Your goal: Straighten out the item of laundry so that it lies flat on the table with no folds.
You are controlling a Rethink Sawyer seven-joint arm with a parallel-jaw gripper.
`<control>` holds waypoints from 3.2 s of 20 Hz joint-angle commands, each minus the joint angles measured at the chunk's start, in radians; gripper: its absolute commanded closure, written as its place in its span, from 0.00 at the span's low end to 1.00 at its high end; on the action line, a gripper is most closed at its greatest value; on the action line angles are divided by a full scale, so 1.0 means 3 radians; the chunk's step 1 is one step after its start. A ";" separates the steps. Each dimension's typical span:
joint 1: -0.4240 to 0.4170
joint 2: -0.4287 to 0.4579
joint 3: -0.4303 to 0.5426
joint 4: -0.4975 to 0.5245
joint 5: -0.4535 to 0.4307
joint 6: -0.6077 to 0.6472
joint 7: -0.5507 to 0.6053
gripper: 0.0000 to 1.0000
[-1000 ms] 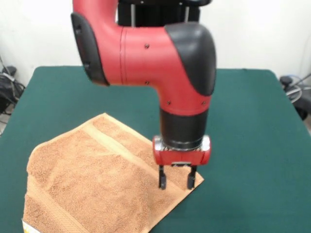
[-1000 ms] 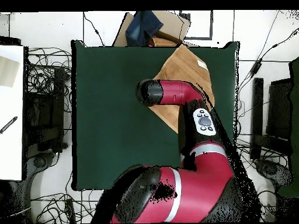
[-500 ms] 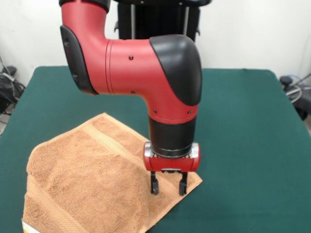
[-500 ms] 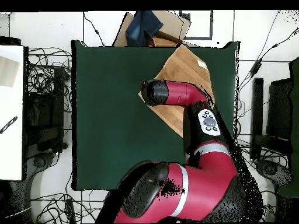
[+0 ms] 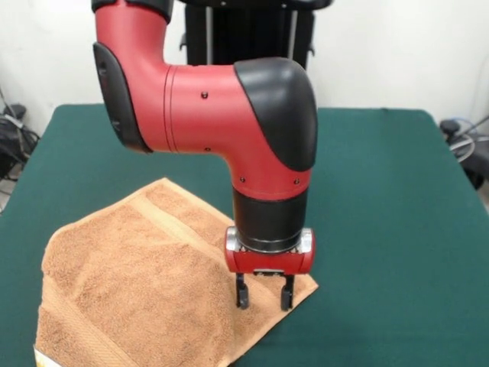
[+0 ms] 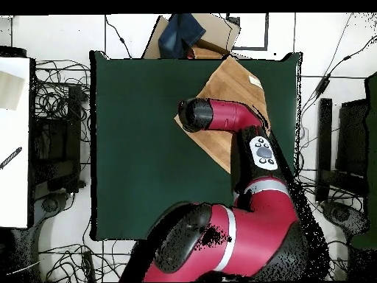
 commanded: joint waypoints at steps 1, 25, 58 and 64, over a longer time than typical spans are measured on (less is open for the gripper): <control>-0.0018 0.0592 -0.0020 -0.0656 -0.0004 0.0214 0.0210 1.00; -0.0009 0.0462 -0.0011 -0.0562 -0.0057 0.0202 0.0286 0.00; 0.0496 0.1477 -0.0176 -0.2587 -0.0178 0.1329 0.0361 0.00; 0.0444 0.1412 -0.0117 -0.2490 -0.0100 0.1373 0.0229 0.00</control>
